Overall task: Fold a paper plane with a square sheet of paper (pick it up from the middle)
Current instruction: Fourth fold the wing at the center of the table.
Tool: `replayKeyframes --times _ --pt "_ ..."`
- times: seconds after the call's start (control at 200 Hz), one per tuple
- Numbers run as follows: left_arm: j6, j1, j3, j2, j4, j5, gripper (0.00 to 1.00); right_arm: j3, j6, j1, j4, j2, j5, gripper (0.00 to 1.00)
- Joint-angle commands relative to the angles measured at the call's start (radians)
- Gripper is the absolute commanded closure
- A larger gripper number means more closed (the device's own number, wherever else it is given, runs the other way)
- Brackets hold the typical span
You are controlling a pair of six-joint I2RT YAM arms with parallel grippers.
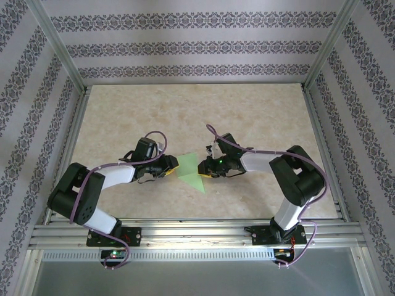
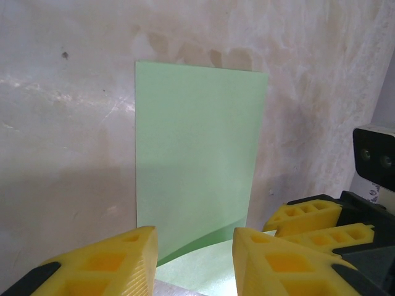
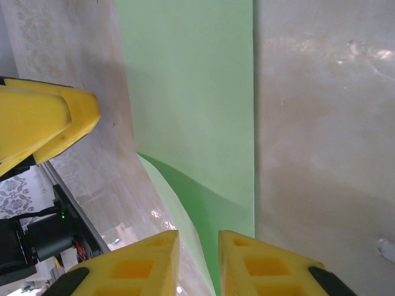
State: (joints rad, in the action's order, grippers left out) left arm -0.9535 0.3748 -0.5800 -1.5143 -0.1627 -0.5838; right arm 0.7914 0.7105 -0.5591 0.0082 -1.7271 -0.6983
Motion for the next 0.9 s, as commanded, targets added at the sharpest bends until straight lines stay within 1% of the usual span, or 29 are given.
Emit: replayKeyframes --times 0.0,0.09,0.175,0.335,0.47,0.675,0.894 --pt "0.011 -0.019 -0.025 -0.011 0.037 -0.024 0.64 0.014 0.003 -0.006 0.021 -0.002 -0.03 0.81" --pt "0.016 -0.022 -0.028 -0.011 0.044 -0.024 0.63 0.008 0.004 -0.004 0.028 0.004 -0.036 0.89" --pt "0.019 -0.025 -0.032 -0.011 0.051 -0.027 0.62 -0.005 0.008 0.0 0.037 0.021 -0.033 0.91" --pt "0.031 -0.035 -0.045 -0.012 0.079 -0.024 0.57 -0.041 0.039 0.014 0.111 0.047 -0.069 0.93" --pt "0.038 -0.042 -0.056 -0.015 0.092 -0.025 0.54 -0.069 0.058 0.023 0.151 0.072 -0.083 0.94" --pt "0.036 -0.042 -0.066 -0.029 0.085 -0.046 0.52 -0.111 0.09 0.037 0.22 0.103 -0.099 0.95" --pt "0.013 -0.041 -0.072 -0.059 0.044 -0.074 0.52 -0.167 0.157 0.055 0.35 0.096 -0.123 0.95"
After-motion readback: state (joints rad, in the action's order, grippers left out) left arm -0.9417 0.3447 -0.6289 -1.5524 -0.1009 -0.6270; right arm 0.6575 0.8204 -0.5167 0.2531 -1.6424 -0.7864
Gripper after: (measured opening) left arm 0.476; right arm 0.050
